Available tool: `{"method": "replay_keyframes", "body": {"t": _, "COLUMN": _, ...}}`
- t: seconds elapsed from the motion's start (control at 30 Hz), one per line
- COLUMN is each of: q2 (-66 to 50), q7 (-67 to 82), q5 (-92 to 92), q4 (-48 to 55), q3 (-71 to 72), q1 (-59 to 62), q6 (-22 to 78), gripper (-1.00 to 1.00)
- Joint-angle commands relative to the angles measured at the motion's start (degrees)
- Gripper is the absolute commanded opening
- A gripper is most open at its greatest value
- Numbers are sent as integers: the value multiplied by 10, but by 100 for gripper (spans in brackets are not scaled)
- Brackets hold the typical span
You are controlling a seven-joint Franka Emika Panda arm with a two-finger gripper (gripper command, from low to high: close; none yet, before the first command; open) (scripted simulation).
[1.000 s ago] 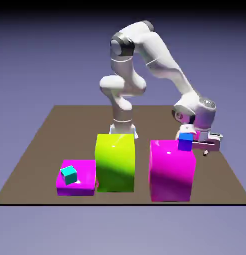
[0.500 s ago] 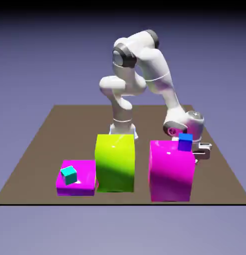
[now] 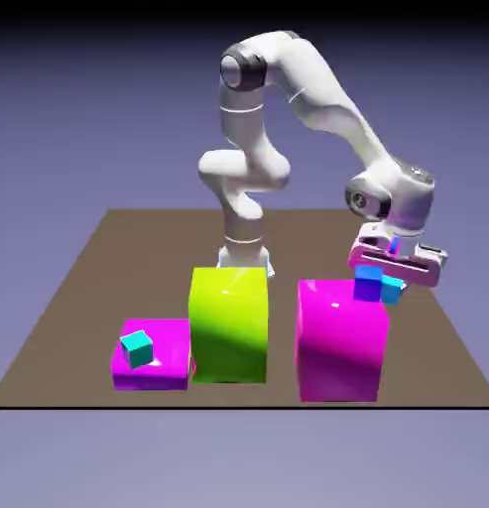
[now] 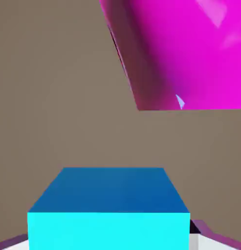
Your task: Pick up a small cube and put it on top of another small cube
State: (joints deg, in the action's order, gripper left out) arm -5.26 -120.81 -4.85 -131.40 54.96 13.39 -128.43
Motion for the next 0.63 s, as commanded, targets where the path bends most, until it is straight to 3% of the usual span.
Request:
{"method": "replay_keyframes", "body": {"t": 0.0, "q2": 18, "q7": -12, "q5": 23, "q4": 16, "q3": -1, "q1": 4, "q6": 26, "gripper": -100}}
{"method": "replay_keyframes", "body": {"t": 0.23, "q2": 151, "q7": -66, "q5": 195, "q4": 106, "q3": -43, "q1": 92, "q6": 162, "gripper": -100}}
{"method": "replay_keyframes", "body": {"t": 0.33, "q2": 160, "q7": -59, "q5": 207, "q4": 103, "q3": -59, "q1": 117, "q6": 155, "gripper": -100}}
{"method": "replay_keyframes", "body": {"t": 0.5, "q2": 104, "q7": -84, "q5": 175, "q4": 37, "q3": -39, "q1": 108, "q6": 45, "gripper": -100}}
{"method": "replay_keyframes", "body": {"t": 0.53, "q2": 104, "q7": -84, "q5": 175, "q4": 37, "q3": -39, "q1": 108, "q6": 45, "gripper": 100}}
{"method": "replay_keyframes", "body": {"t": 0.6, "q2": 116, "q7": -78, "q5": 182, "q4": 52, "q3": -44, "q1": 110, "q6": 70, "gripper": 100}}
